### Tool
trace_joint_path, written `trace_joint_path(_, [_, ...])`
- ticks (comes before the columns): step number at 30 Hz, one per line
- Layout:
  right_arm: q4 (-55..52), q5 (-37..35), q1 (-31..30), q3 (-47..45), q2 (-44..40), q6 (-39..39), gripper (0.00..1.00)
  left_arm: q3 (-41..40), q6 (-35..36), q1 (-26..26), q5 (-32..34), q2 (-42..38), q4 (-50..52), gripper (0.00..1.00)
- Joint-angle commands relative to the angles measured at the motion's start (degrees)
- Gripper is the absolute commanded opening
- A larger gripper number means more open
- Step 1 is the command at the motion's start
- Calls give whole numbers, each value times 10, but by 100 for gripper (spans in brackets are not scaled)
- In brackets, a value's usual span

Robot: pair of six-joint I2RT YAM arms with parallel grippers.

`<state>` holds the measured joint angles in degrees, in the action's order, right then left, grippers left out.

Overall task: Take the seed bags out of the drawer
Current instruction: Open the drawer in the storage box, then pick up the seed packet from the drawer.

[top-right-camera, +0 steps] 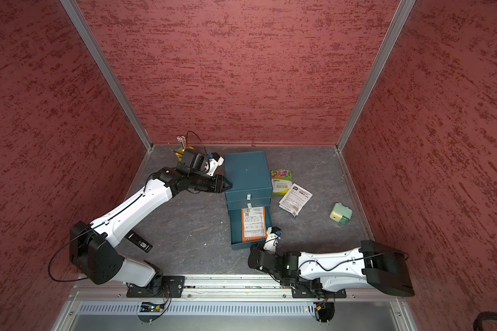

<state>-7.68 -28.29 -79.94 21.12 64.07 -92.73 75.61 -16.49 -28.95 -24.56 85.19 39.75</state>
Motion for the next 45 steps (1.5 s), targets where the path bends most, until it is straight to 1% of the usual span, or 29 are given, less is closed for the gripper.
trace_joint_path(1, [-24, -5, -5, 24, -13, 7, 31, -34, 8, -4, 61, 42, 77, 48])
trace_joint_path(7, [-69, -20, -5, 43, -47, 31, 46, -30, 8, -7, 61, 45, 77, 48])
trace_joint_path(9, [-98, -23, -6, 62, -61, 45, 49, -29, 8, -8, 62, 46, 77, 48])
trace_joint_path(14, [-223, -31, 8, 119, -120, 89, 52, -27, 8, -8, 57, 50, 77, 48])
trace_joint_path(17, [-294, 8, 60, 147, -158, 128, 54, -25, 10, -11, 56, 52, 81, 48])
trace_joint_path(19, [-330, 54, 114, 171, -171, 179, 56, -23, 13, -11, 56, 53, 83, 48])
trace_joint_path(20, [-343, 93, 144, 186, -170, 210, 58, -22, 14, -11, 56, 53, 84, 48])
trace_joint_path(21, [-356, 128, 179, 203, -165, 243, 61, -22, 16, -11, 57, 54, 85, 48])
trace_joint_path(24, [-395, 204, 256, 260, -122, 331, 68, -20, 16, -12, 56, 56, 85, 48])
trace_joint_path(27, [-417, 256, 300, 303, -71, 392, 75, -16, 13, -12, 56, 59, 84, 48])
trace_joint_path(31, [-406, 321, 339, 327, -11, 446, 79, -14, 8, -14, 58, 59, 82, 48])
trace_joint_path(33, [-410, 337, 346, 347, 23, 472, 79, -14, 7, -14, 58, 59, 82, 48])
trace_joint_path(37, [-417, 342, 349, 366, 66, 497, 79, -13, 3, -16, 59, 60, 84, 48])
trace_joint_path(45, [-360, 325, 350, 326, 91, 511, 77, -18, -4, -17, 64, 60, 81, 48])
